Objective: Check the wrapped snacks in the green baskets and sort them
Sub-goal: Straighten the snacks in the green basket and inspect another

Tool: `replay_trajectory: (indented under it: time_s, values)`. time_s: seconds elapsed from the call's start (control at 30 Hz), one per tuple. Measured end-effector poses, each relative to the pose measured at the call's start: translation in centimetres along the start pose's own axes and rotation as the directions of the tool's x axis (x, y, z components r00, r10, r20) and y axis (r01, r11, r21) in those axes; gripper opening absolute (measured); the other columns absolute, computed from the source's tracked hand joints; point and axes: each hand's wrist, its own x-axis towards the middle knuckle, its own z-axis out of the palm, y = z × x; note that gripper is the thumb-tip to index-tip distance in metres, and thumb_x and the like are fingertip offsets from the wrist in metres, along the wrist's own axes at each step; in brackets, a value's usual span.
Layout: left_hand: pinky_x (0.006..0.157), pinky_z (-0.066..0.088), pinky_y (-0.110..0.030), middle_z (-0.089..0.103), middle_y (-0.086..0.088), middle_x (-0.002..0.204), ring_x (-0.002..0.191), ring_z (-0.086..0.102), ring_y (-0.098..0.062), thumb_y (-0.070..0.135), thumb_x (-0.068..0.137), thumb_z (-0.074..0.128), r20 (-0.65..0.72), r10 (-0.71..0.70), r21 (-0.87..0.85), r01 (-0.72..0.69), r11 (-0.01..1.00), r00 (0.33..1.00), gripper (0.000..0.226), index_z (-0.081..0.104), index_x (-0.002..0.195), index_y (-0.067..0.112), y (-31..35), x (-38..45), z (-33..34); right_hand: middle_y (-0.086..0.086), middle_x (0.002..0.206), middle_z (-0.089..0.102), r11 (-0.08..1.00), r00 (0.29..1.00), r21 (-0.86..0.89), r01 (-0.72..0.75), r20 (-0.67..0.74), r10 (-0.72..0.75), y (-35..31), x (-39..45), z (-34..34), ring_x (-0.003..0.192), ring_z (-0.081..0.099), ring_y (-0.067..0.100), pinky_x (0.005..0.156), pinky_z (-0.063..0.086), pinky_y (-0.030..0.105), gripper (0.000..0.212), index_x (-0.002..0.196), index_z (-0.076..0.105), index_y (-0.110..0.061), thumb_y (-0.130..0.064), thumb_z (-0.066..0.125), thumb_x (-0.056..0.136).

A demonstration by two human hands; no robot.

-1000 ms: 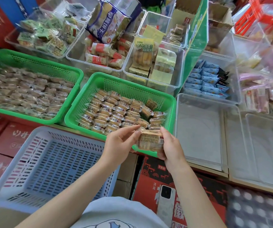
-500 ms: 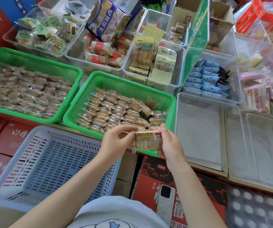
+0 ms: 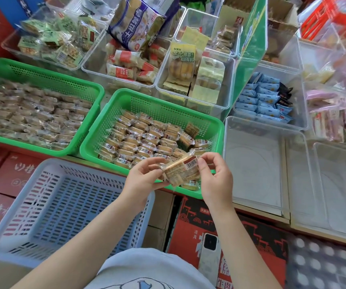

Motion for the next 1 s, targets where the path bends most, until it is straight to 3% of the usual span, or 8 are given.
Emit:
replay_trajectory:
  time_s: [0.07, 0.13, 0.23, 0.37, 0.53, 0.63, 0.73, 1.0]
  values:
    - [0.074, 0.062, -0.035, 0.059, -0.005, 0.085, 0.075, 0.069, -0.01, -0.008, 0.096, 0.055, 0.048, -0.029, 0.074, 0.026, 0.997, 0.998, 0.029, 0.07, 0.108, 0.014, 0.0, 0.1, -0.1, -0.004, 0.085, 0.063, 1.0, 1.0, -0.012, 0.017, 0.005, -0.017, 0.1, 0.0, 0.1, 0.081, 0.058, 0.009, 0.072, 0.054, 0.033, 0.01, 0.092, 0.062, -0.018, -0.015, 0.057, 0.101]
    - [0.074, 0.061, -0.031, 0.062, -0.003, 0.085, 0.081, 0.066, -0.013, -0.002, 0.096, 0.058, 0.068, -0.036, 0.315, 0.013, 0.949, 0.997, 0.029, 0.072, 0.107, 0.021, 0.1, 0.4, -0.2, -0.005, 0.085, 0.062, 0.995, 0.996, -0.065, 0.08, 0.046, -0.077, 0.3, 0.1, 0.1, 0.082, 0.058, 0.011, 0.072, 0.054, 0.035, 0.01, 0.092, 0.062, -0.017, -0.013, 0.057, 0.1]
    - [0.076, 0.049, -0.023, 0.067, 0.003, 0.104, 0.092, 0.061, -0.012, 0.012, 0.097, 0.056, 0.106, 0.083, 0.542, -0.127, 0.83, 0.991, 0.029, 0.071, 0.114, 0.029, 0.9, 0.5, 0.1, -0.006, 0.087, 0.06, 0.936, 0.956, -0.207, 0.285, 0.126, -0.264, 0.7, 0.4, 0.0, 0.088, 0.056, 0.017, 0.077, 0.051, 0.035, 0.007, 0.092, 0.063, -0.013, -0.009, 0.061, 0.097]
    - [0.096, 0.048, -0.022, 0.062, 0.014, 0.124, 0.118, 0.055, 0.004, 0.042, 0.087, 0.06, 0.24, 0.25, 0.437, -0.334, 0.835, 0.938, 0.035, 0.071, 0.119, 0.031, 2.3, 0.2, 1.1, -0.003, 0.094, 0.063, 0.808, 0.883, -0.354, 0.47, 0.193, -0.429, 0.7, 0.7, 0.0, 0.095, 0.054, 0.02, 0.084, 0.044, 0.028, 0.003, 0.094, 0.066, -0.012, -0.01, 0.064, 0.096]
    - [0.078, 0.057, -0.022, 0.072, 0.013, 0.099, 0.094, 0.067, -0.002, 0.032, 0.085, 0.079, 0.143, 0.428, 0.495, -0.438, 0.75, 0.893, 0.013, 0.075, 0.098, 0.033, 1.9, -0.2, 1.6, 0.005, 0.097, 0.064, 0.683, 0.814, -0.475, 0.555, 0.139, -0.565, 0.6, 0.2, 0.7, 0.095, 0.056, 0.026, 0.081, 0.05, 0.037, 0.02, 0.097, 0.072, -0.009, -0.02, 0.055, 0.096]
    - [0.078, 0.06, -0.029, 0.075, 0.01, 0.088, 0.083, 0.07, -0.006, 0.019, 0.088, 0.079, 0.102, 0.406, 0.496, -0.4, 0.771, 0.908, 0.008, 0.078, 0.095, 0.023, 1.6, -0.2, 1.1, 0.007, 0.096, 0.063, 0.677, 0.811, -0.509, 0.531, 0.075, -0.58, 0.9, 0.0, 0.7, 0.093, 0.056, 0.028, 0.08, 0.051, 0.041, 0.013, 0.096, 0.073, -0.008, -0.016, 0.062, 0.094]
    - [0.078, 0.061, -0.03, 0.076, 0.007, 0.084, 0.08, 0.072, -0.009, 0.01, 0.088, 0.076, 0.107, 0.378, 0.515, -0.376, 0.77, 0.92, 0.01, 0.078, 0.095, 0.017, 1.4, -0.4, 0.6, 0.008, 0.093, 0.064, 0.705, 0.813, -0.483, 0.519, 0.026, -0.581, 0.9, -0.1, 0.5, 0.09, 0.057, 0.027, 0.085, 0.046, 0.028, 0.018, 0.096, 0.072, -0.005, -0.017, 0.058, 0.096]
    - [0.075, 0.063, -0.033, 0.077, -0.007, 0.087, 0.083, 0.075, -0.02, 0.027, 0.089, 0.075, 0.062, 0.192, 0.321, -0.202, 0.925, 0.979, 0.023, 0.072, 0.096, 0.006, 1.8, -0.9, 1.4, 0.01, 0.097, 0.063, 0.66, 0.786, -0.483, 0.575, 0.102, -0.61, 0.3, -0.3, 0.4, 0.093, 0.058, 0.026, 0.083, 0.045, 0.024, 0.008, 0.097, 0.071, -0.004, -0.002, 0.069, 0.09]
